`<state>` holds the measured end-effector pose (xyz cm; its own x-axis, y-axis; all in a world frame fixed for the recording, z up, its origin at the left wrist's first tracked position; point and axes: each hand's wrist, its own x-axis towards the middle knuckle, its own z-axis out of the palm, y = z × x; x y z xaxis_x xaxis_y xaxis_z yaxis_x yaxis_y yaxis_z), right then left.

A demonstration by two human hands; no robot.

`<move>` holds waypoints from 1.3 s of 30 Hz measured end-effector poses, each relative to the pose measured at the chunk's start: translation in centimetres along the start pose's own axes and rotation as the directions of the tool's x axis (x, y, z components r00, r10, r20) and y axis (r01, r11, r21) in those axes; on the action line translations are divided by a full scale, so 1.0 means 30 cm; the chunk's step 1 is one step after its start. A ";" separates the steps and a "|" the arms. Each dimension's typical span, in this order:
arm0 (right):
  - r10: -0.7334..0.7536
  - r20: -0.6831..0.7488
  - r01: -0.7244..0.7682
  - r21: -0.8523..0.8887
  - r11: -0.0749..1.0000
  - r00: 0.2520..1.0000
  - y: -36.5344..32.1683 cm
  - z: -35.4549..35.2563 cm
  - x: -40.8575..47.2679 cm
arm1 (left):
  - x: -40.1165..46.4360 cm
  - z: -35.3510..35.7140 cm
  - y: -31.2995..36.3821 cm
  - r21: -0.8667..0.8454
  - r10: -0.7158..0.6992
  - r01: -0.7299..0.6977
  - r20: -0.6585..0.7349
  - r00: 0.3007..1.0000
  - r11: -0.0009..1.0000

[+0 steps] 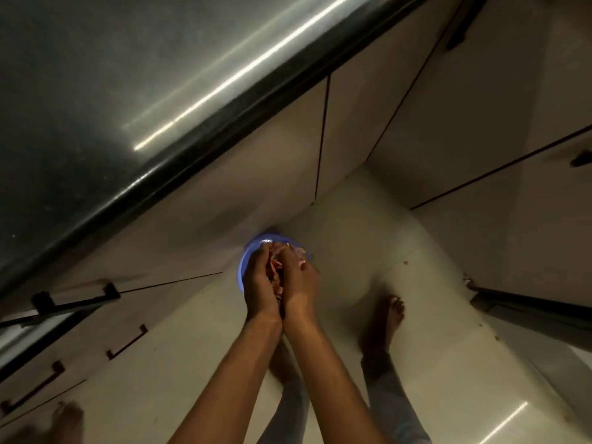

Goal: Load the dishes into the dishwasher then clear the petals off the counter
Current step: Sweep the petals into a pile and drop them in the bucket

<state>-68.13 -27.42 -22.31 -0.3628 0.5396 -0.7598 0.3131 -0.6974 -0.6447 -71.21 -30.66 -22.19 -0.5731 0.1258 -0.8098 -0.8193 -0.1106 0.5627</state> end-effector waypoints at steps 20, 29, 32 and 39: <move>0.364 -0.156 -0.318 0.260 0.912 0.918 0.764 0.077 0.698 | 0.737 -0.284 -0.353 0.051 -0.332 0.347 -0.190 0.924 0.936; 0.463 -0.126 -0.419 0.270 0.867 0.877 0.684 0.007 0.632 | 0.682 -0.295 -0.314 0.269 -0.229 0.310 -0.294 0.928 0.912; 0.405 -0.125 -0.378 0.193 0.905 0.906 0.673 0.024 0.598 | 0.658 -0.305 -0.296 0.289 -0.217 0.308 -0.306 0.927 0.906; 0.356 0.040 -0.358 0.056 0.932 0.934 0.590 -0.024 0.500 | 0.529 -0.292 -0.234 0.301 -0.201 0.283 -0.277 0.940 0.911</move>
<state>-67.40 -31.33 -45.19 -0.2624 0.2364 -0.9355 0.3722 -0.8697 -0.3242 -74.39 -36.53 -40.46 -0.3691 -0.1323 -0.9199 -0.9138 0.2320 0.3333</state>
